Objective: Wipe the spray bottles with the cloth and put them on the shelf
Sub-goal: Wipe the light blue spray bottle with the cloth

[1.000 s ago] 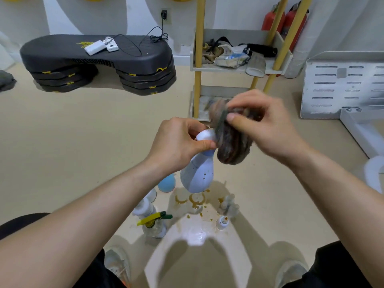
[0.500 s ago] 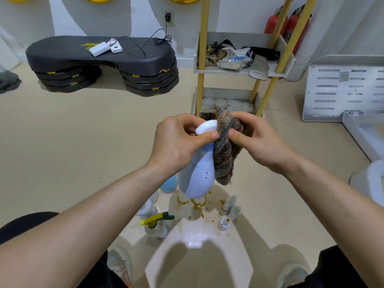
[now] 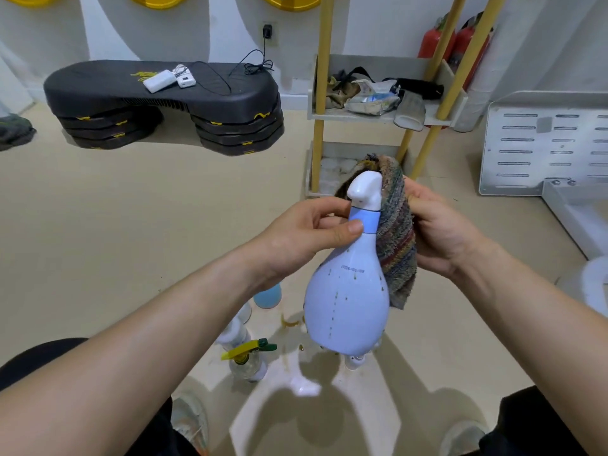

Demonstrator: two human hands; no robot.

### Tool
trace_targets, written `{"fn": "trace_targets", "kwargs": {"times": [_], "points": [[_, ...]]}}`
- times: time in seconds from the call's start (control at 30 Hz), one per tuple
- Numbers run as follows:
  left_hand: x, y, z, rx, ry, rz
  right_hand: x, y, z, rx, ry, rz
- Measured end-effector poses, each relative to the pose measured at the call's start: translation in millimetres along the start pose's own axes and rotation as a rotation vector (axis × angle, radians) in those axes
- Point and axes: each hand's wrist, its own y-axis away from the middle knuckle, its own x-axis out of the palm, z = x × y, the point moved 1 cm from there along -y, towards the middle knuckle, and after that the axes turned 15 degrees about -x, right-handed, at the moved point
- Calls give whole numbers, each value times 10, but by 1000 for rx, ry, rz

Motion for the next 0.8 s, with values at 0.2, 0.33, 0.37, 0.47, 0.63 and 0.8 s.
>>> {"fn": "trace_targets", "kwargs": {"times": [0.2,0.33,0.37,0.47,0.63,0.8], "points": [[-26,-60,92,-20,105,-207,19,-74,-97,-206,438,-389],[-45,-117,118,-1,90,-436,70,-9,-16,-344,578,-536],[-43,-129,117,31,100,-474,136,11,-23,-367,616,-491],[14,-167,140,87,91,-558,360,72,-130,-323,693,-374],[37,-164,151,5,43,-603,380,84,-53,-95,452,-376],[59,-102,94,128,-4,-660,419,112,-43,-101,298,-309]]}}
